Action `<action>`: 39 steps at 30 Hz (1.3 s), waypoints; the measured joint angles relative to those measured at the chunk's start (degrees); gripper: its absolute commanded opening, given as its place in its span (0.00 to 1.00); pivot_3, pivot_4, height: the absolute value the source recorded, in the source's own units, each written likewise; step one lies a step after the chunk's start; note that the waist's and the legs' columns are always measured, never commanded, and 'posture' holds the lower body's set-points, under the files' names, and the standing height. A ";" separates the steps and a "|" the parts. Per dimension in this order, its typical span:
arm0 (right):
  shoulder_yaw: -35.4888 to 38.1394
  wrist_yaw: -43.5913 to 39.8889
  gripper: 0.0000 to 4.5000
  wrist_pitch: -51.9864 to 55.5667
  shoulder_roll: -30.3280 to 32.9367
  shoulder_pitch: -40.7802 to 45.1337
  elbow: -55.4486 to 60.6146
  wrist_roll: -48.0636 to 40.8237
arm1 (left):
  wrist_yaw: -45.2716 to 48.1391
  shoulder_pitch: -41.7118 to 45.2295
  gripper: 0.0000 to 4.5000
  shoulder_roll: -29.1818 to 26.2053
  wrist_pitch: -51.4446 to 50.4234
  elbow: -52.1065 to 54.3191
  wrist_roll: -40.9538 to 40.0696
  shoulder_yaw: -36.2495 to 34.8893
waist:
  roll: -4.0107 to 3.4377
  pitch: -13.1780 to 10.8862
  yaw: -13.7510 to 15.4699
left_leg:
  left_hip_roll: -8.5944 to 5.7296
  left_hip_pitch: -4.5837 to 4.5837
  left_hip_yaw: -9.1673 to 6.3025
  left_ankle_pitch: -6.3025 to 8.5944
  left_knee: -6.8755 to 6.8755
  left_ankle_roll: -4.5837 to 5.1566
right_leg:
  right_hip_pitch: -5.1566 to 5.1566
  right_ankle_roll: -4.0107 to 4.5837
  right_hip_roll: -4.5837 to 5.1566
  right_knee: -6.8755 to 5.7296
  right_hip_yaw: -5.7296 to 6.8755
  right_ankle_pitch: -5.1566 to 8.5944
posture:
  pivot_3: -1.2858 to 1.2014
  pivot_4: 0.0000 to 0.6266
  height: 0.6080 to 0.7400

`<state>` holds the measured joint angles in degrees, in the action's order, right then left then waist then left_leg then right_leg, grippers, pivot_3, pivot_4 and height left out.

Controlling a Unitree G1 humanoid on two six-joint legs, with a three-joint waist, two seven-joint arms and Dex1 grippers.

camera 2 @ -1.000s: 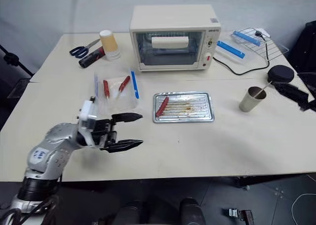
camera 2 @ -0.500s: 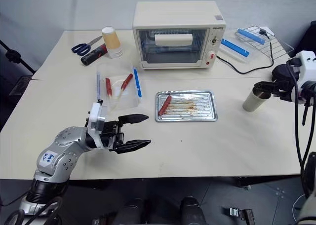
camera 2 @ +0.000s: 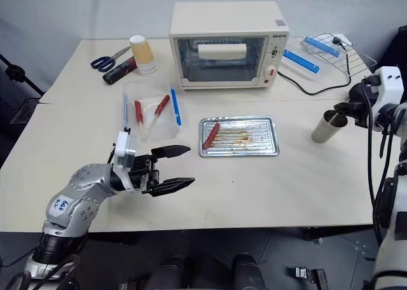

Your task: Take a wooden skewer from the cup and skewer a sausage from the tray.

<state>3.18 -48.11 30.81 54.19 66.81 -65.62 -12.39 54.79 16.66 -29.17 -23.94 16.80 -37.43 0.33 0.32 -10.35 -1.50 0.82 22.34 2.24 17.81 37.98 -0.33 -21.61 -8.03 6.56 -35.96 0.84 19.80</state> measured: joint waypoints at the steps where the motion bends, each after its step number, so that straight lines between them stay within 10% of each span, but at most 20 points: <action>1: 0.79 0.00 0.06 -0.42 -0.28 -0.01 -0.29 0.18 | -0.17 -0.24 1.00 -0.01 -0.02 0.40 -0.02 -0.04 | 0.00 0.00 0.00 | 0.00 0.00 0.01 0.00 0.00 0.00 | 0.00 0.00 0.00 0.00 0.00 0.00 | 0.52 0.24 1.00; 13: 6.28 -5.79 0.00 2.78 1.49 -1.17 1.09 -0.46 | -0.69 -1.25 1.00 -0.01 -0.29 0.51 -0.03 -0.40 | -0.01 0.00 0.19 | -0.02 0.03 0.04 0.00 0.02 -0.01 | 0.01 0.00 0.01 -0.01 0.02 0.00 | 0.52 0.24 1.00; 28: 22.36 -23.38 0.00 27.23 15.38 -13.87 35.76 -20.08 | -1.36 -2.70 1.00 0.99 -1.51 -0.01 -2.04 -4.37 | -0.05 -0.01 0.74 | 0.05 -0.13 -0.17 0.00 0.03 -0.01 | 0.04 0.00 -0.01 0.00 -0.14 0.00 | 0.52 0.24 1.00; 34: 45.02 0.97 0.00 52.57 -18.26 -24.19 71.42 -40.08 | -2.40 -1.57 1.00 6.21 7.34 -1.25 2.20 -3.23 | 0.21 0.14 1.25 | 0.20 -0.09 -0.34 -0.02 0.09 -0.14 | 0.06 0.07 -0.12 -0.26 -0.02 -0.17 | 0.52 0.24 1.00; 39: 49.72 20.76 0.00 56.15 -40.80 -28.10 84.94 -54.00 | -4.03 -0.63 1.00 9.14 8.62 -1.37 3.36 -0.98 | 0.00 0.13 2.02 | -0.04 0.09 -0.42 -0.05 0.15 0.00 | -0.13 0.05 0.04 -0.50 -0.04 -0.18 | 0.52 0.24 1.00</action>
<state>52.90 -27.36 86.97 13.39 38.71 19.32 -66.39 50.76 16.03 -20.03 -15.32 15.43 -34.07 -0.65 0.32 -10.22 0.51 0.79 22.43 1.82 17.75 38.13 -0.33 -21.75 -7.97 6.60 -36.46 0.80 19.62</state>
